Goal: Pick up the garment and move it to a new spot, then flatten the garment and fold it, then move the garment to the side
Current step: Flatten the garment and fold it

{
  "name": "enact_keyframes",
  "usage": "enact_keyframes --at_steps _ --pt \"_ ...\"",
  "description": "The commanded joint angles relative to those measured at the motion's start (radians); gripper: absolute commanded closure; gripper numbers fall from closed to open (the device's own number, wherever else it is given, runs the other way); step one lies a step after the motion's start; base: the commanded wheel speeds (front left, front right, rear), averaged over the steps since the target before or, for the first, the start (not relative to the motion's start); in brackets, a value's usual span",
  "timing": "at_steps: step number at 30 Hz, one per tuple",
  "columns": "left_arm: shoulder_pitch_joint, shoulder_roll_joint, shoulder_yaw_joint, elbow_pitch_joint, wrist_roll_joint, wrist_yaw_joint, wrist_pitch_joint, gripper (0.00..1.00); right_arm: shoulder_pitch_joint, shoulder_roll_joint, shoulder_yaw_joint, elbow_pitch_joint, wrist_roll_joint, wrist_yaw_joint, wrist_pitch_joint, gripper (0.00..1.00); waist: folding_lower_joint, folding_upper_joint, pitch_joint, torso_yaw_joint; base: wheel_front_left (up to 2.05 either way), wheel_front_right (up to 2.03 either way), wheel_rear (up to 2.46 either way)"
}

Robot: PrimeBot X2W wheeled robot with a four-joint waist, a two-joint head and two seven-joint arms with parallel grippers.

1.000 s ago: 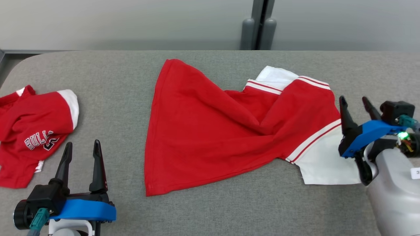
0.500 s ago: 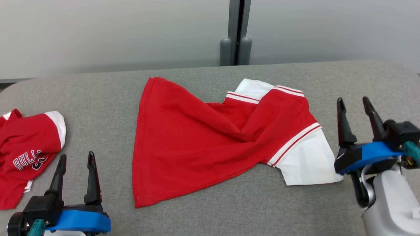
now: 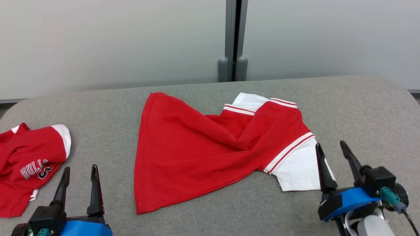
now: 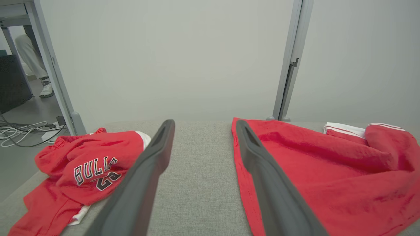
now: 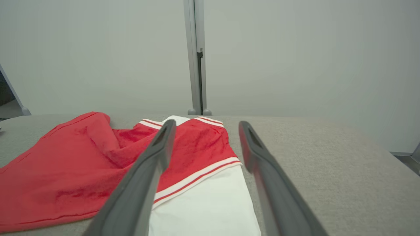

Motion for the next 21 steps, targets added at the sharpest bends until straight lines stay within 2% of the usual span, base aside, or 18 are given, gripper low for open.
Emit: enact_keyframes --at_steps 1,10,21 --pt "0.008 0.000 0.005 0.001 0.010 -0.002 -0.003 0.00 0.037 0.007 0.004 -0.014 -0.015 0.000 0.015 0.00 0.0001 -0.0001 -0.004 0.004 0.00 0.00 0.00" --pt "0.014 -0.005 0.013 0.012 0.030 0.000 -0.003 0.00 0.108 0.014 0.006 -0.059 -0.021 0.000 0.059 0.00 0.0001 -0.0001 -0.012 0.016 0.00 0.00 0.00" --pt "0.001 -0.005 0.010 0.025 0.046 0.002 -0.003 0.00 0.114 0.014 0.008 -0.077 -0.006 0.000 0.071 0.00 0.0001 -0.0001 -0.009 0.020 0.00 0.00 0.00"
